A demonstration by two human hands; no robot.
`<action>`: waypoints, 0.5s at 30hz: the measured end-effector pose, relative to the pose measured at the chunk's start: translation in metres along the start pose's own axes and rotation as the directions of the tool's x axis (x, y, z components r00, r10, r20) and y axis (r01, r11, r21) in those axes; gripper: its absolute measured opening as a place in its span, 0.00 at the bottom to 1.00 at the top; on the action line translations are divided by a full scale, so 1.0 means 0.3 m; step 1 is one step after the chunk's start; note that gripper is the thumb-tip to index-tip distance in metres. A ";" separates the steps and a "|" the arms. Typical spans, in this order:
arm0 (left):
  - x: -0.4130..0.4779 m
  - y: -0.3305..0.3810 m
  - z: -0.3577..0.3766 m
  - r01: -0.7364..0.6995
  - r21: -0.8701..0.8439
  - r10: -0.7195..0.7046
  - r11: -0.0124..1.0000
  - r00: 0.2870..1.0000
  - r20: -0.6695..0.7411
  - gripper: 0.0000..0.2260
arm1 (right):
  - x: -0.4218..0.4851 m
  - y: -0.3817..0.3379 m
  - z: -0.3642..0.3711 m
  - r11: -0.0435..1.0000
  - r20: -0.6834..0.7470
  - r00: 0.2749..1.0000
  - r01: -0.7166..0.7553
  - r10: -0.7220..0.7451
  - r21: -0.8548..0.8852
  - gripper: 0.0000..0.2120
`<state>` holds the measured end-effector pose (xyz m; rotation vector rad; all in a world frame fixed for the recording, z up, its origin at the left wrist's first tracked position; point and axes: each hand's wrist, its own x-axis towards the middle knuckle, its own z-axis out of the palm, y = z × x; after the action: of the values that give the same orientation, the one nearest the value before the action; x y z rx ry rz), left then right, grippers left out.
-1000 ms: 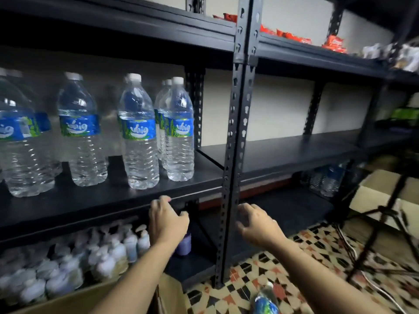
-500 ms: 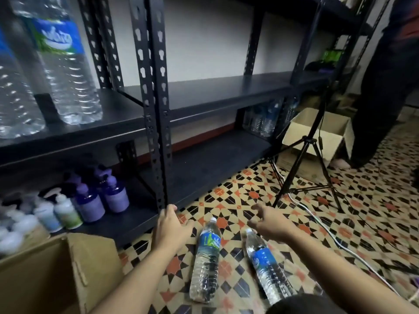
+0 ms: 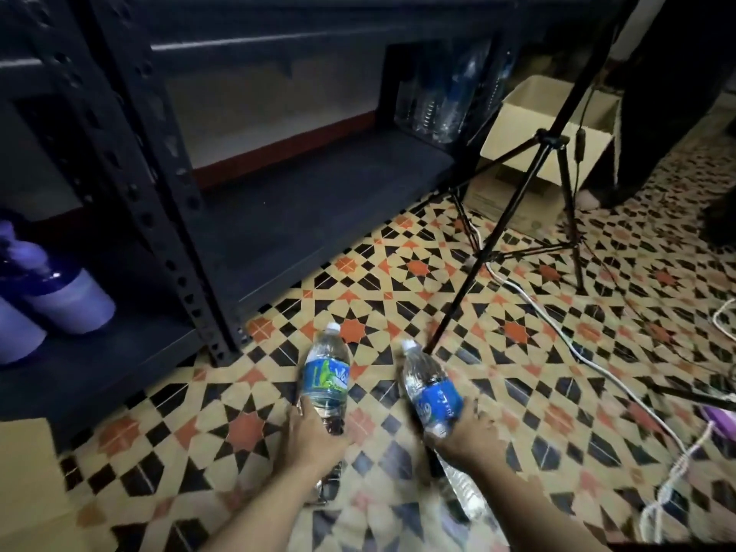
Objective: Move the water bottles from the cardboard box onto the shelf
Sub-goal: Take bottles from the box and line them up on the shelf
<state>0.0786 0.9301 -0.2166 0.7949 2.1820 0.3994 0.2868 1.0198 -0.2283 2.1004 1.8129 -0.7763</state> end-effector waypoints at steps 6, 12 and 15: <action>0.117 -0.048 0.078 0.038 0.109 -0.044 0.993 0.997 0.056 0.54 | 0.067 0.074 0.113 0.990 -0.028 0.997 -0.081 0.078 -0.113 0.63; 0.131 -0.087 0.064 0.071 0.084 -0.084 0.994 0.984 0.159 0.53 | 0.030 0.058 0.139 0.955 0.030 0.994 -0.109 0.104 0.275 0.42; 0.128 -0.123 0.039 0.139 0.034 -0.143 0.990 0.955 0.260 0.54 | 0.072 0.097 0.250 0.846 0.256 0.962 -0.212 0.092 0.490 0.45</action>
<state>0.0524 0.9274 -0.2643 0.6541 1.9802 0.1933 0.3001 0.9932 -0.3062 2.3037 1.3999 -1.5224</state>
